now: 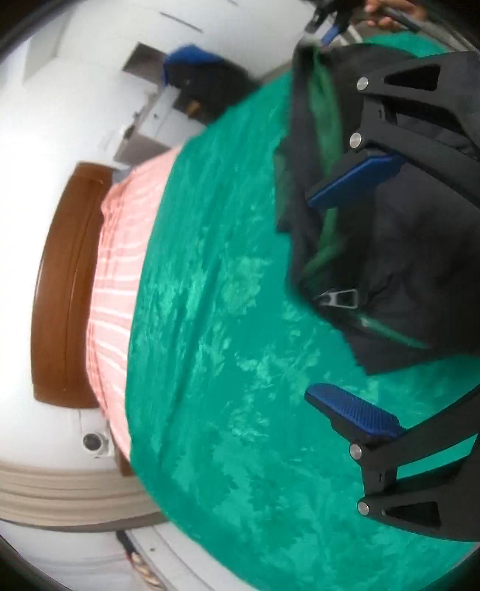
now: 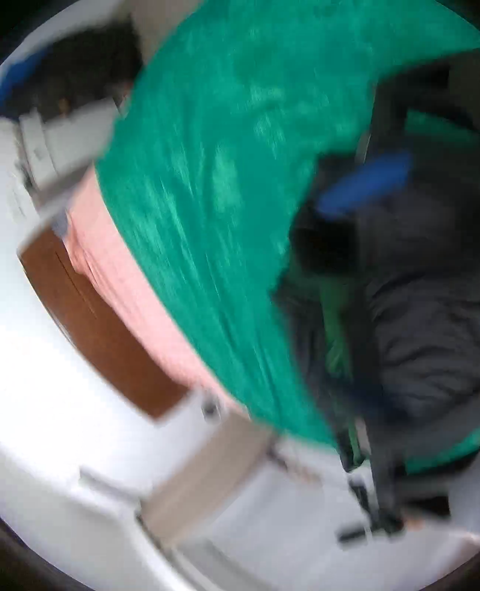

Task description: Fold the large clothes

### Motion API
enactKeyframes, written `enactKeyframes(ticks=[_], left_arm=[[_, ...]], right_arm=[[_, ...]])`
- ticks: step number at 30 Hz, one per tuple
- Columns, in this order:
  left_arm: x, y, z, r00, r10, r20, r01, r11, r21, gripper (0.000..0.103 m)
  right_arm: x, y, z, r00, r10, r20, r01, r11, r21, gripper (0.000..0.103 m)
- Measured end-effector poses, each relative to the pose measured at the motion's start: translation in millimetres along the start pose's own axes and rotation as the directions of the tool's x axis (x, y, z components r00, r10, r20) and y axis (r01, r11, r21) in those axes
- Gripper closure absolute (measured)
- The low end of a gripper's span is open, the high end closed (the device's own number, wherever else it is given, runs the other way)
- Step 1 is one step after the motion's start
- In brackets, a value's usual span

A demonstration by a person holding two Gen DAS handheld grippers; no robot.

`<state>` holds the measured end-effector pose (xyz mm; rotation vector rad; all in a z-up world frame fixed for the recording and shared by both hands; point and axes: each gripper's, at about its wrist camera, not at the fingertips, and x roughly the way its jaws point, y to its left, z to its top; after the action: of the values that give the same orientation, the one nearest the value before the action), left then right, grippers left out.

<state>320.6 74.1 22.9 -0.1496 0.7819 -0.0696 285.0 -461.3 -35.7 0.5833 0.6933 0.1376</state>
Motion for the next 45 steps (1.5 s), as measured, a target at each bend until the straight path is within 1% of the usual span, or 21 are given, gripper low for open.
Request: enactKeyframes(ticks=[1, 2, 3, 4, 6, 7, 9, 11, 12, 13, 14, 15, 16, 17, 18, 19, 20, 22, 25, 29, 45], left_arm=[[5, -2, -2, 1.000, -0.008, -0.008, 0.008, 1.000, -0.008, 0.007], [7, -5, -5, 0.999, -0.031, -0.008, 0.031, 0.999, -0.009, 0.007], [2, -9, -16, 0.998, -0.068, 0.000, 0.068, 0.998, 0.003, 0.007], [3, -18, -22, 0.996, -0.090, 0.011, 0.089, 0.996, 0.028, 0.007], [7, -37, -32, 0.995, -0.097, 0.022, 0.095, 0.991, 0.089, 0.007], [10, -50, -38, 0.995, -0.098, 0.020, 0.094, 0.988, 0.122, 0.007], [24, -82, -44, 0.996, -0.085, 0.021, 0.080, 0.977, 0.198, 0.007], [36, -106, -48, 0.998, -0.041, 0.046, 0.028, 0.968, 0.249, 0.006], [47, -113, -49, 0.999, -0.006, 0.054, -0.008, 0.965, 0.263, 0.005], [59, -115, -50, 0.998, 0.033, 0.052, -0.046, 0.963, 0.267, 0.005], [75, -112, -52, 0.995, 0.086, 0.042, -0.094, 0.960, 0.263, 0.005], [94, -103, -56, 0.990, 0.140, 0.014, -0.139, 0.957, 0.253, 0.004], [109, -91, -62, 0.988, 0.151, -0.017, -0.143, 0.962, 0.232, 0.004], [118, -76, -66, 0.994, 0.108, -0.032, -0.100, 0.977, 0.186, 0.004], [119, -62, -68, 0.998, 0.055, -0.016, -0.053, 0.991, 0.126, 0.004], [122, -56, -68, 0.999, 0.035, -0.010, -0.034, 0.995, 0.097, 0.004], [124, -54, -69, 1.000, 0.029, -0.012, -0.028, 0.995, 0.100, 0.004], [128, -57, -73, 1.000, 0.027, -0.003, -0.026, 0.992, 0.122, 0.004], [132, -56, -77, 1.000, 0.012, 0.014, -0.013, 0.993, 0.114, 0.003], [140, -55, -82, 1.000, 0.003, 0.013, -0.005, 0.994, 0.109, 0.003], [150, -58, -87, 1.000, 0.001, 0.004, -0.001, 0.995, 0.099, 0.003]], right_arm=[[3, 4, -6, 0.999, -0.044, 0.022, 0.044, 0.999, -0.031, 0.000], [6, 12, -12, 0.999, -0.047, 0.017, 0.049, 0.996, -0.076, 0.000], [6, 20, -18, 0.999, -0.049, 0.011, 0.050, 0.992, -0.120, 0.000], [9, 34, -24, 0.998, -0.059, 0.014, 0.060, 0.981, -0.183, 0.000], [15, 65, -37, 0.997, -0.067, 0.032, 0.074, 0.947, -0.313, 0.000], [24, 86, -43, 0.997, -0.067, 0.038, 0.076, 0.917, -0.390, 0.000], [40, 111, -54, 0.997, -0.062, 0.047, 0.077, 0.876, -0.476, 0.000], [60, 131, -64, 0.996, -0.059, 0.064, 0.084, 0.843, -0.531, 0.001], [70, 137, -69, 0.995, -0.067, 0.073, 0.096, 0.836, -0.540, 0.001], [86, 135, -73, 0.993, -0.090, 0.075, 0.116, 0.835, -0.537, 0.001], [107, 130, -75, 0.991, -0.126, 0.051, 0.134, 0.837, -0.531, 0.001], [127, 119, -77, 0.986, -0.165, 0.017, 0.150, 0.842, -0.518, 0.001], [145, 105, -81, 0.983, -0.179, -0.034, 0.140, 0.861, -0.489, 0.000], [154, 88, -83, 0.989, -0.129, -0.073, 0.084, 0.895, -0.437, 0.000], [156, 80, -84, 0.994, -0.079, -0.072, 0.045, 0.917, -0.395, 0.000], [159, 76, -85, 0.996, -0.064, -0.060, 0.036, 0.921, -0.389, 0.000], [160, 76, -87, 0.997, -0.058, -0.057, 0.031, 0.920, -0.391, 0.000], [163, 70, -89, 0.998, -0.041, -0.046, 0.021, 0.923, -0.383, 0.000], [167, 59, -92, 0.999, -0.005, -0.040, -0.010, 0.935, -0.354, 0.000], [171, 54, -95, 0.999, 0.015, -0.043, -0.029, 0.941, -0.336, 0.000], [180, 48, -93, 0.998, 0.014, -0.060, -0.033, 0.945, -0.325, 0.000]])
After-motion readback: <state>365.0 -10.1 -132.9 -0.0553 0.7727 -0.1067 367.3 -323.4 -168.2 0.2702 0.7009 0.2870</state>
